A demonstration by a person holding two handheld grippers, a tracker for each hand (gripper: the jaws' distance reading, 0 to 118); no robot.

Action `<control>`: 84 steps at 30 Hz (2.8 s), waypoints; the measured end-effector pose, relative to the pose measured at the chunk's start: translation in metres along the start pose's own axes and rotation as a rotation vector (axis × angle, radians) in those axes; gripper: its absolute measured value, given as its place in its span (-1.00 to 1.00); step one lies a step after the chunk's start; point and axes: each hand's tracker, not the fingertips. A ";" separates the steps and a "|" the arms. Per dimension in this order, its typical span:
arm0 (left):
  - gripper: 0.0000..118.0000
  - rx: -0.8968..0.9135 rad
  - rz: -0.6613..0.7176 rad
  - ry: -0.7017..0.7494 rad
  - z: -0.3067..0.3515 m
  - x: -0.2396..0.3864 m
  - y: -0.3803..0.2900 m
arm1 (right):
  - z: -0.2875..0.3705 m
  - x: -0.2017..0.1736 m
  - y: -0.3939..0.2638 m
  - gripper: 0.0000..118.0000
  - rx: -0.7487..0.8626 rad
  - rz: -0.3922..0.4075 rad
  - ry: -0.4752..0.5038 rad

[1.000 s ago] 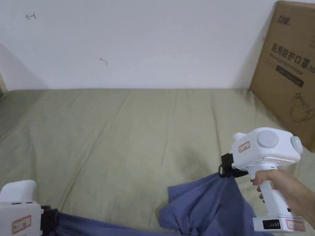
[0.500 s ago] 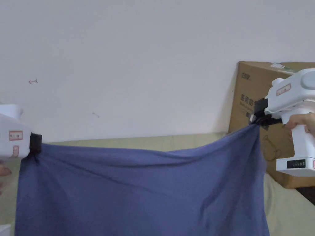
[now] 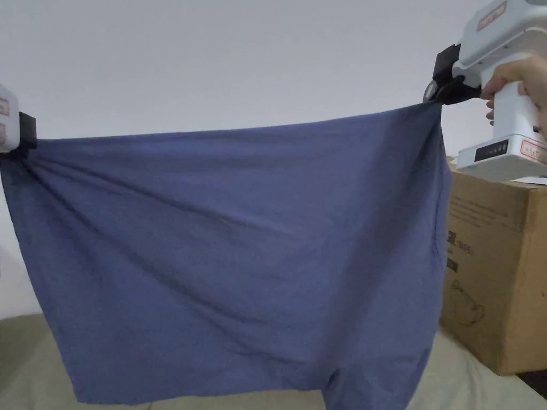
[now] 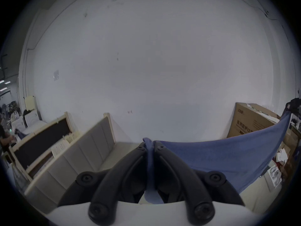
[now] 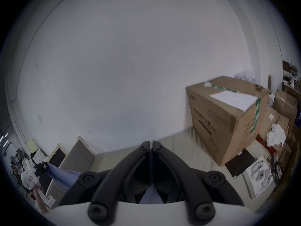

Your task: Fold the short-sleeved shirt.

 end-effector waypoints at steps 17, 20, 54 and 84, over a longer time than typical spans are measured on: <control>-0.91 -0.194 -0.016 -0.056 -0.093 0.021 -0.142 | -0.111 0.053 -0.124 -0.96 -0.248 -0.018 -0.074; -0.91 -0.341 -0.018 -0.064 -0.128 0.032 -0.224 | -0.163 0.087 -0.190 -0.96 -0.363 -0.068 -0.106; -0.91 -0.713 -0.168 -0.233 0.166 -0.020 -0.535 | 0.096 0.217 -0.584 -0.96 -0.913 -0.210 -0.190; -0.43 -0.625 0.171 -0.173 0.232 -0.054 -0.532 | 0.180 0.153 -0.596 -1.00 -0.642 -0.046 -0.187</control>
